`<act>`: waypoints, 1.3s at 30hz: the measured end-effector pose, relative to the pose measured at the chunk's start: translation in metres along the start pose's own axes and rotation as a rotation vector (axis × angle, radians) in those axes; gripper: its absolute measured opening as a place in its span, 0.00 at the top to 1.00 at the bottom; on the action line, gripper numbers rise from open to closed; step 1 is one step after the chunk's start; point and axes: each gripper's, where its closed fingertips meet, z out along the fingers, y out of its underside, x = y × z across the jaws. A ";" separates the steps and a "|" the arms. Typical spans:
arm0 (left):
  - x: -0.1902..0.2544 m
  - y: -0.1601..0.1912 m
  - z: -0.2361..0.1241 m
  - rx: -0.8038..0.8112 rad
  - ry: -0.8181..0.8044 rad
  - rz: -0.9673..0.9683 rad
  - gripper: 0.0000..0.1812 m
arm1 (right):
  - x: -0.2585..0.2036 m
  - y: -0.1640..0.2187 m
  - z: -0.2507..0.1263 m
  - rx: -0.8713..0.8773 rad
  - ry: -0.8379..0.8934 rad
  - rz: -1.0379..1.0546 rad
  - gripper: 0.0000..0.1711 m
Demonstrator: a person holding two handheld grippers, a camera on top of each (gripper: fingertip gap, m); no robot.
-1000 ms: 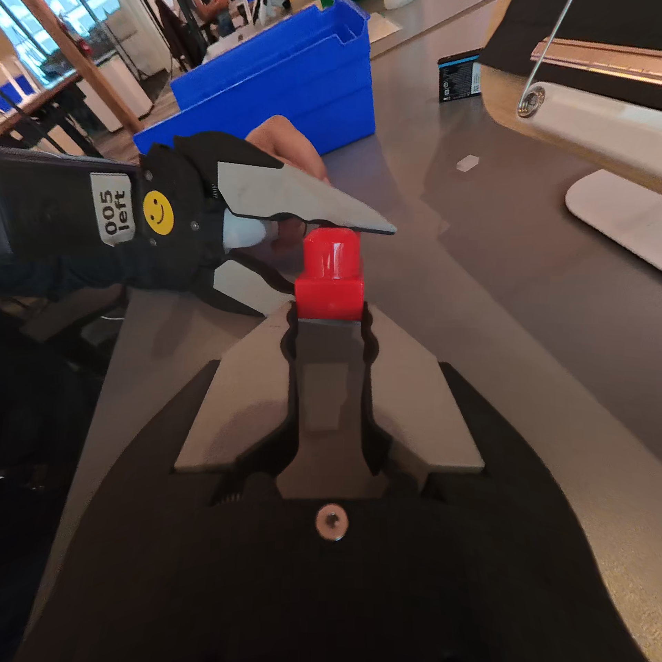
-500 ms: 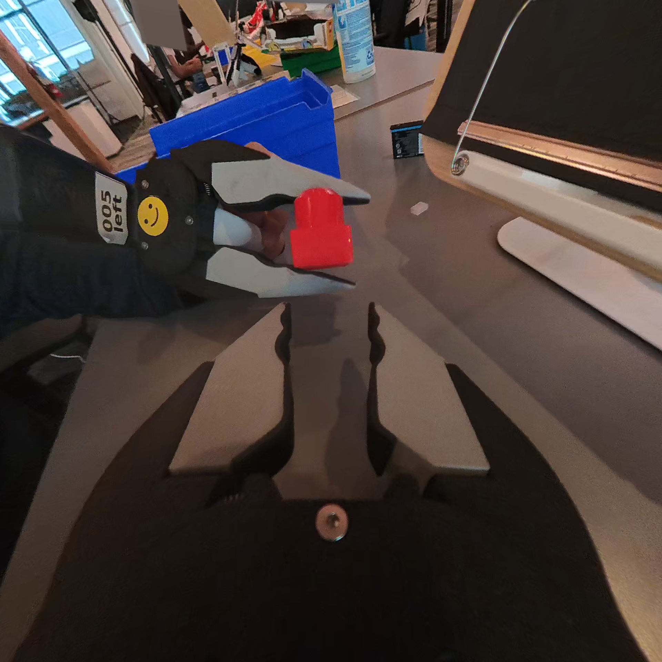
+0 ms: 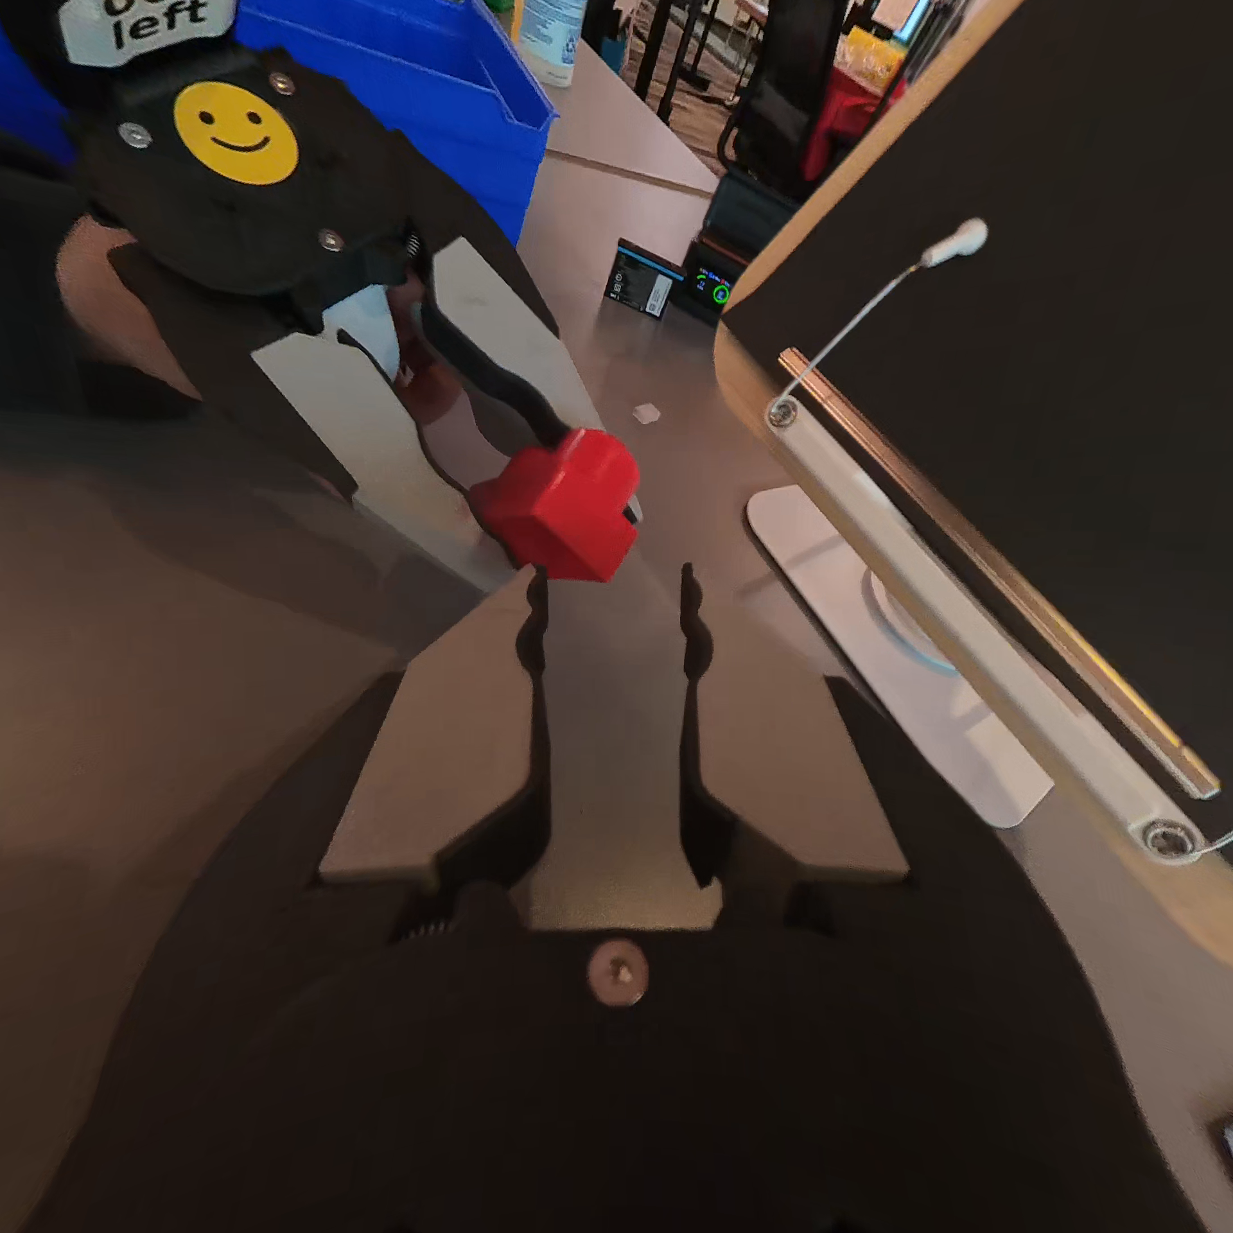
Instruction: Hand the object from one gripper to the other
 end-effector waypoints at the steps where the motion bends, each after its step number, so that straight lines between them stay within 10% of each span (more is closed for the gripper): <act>1: 0.003 0.001 0.001 -0.007 0.005 0.018 0.75 | -0.003 -0.001 0.001 0.001 0.005 -0.017 0.79; 12: 0.018 0.004 0.003 -0.034 0.083 0.057 0.75 | -0.013 0.005 0.010 -0.085 0.027 -0.108 0.89; 27: -0.011 0.007 0.004 -0.090 -0.334 0.580 0.72 | 0.035 0.017 -0.005 0.047 -0.120 0.687 0.92; 39: -0.014 -0.015 -0.003 -0.022 -0.464 0.788 0.73 | 0.012 0.022 0.003 0.009 -0.326 0.878 0.91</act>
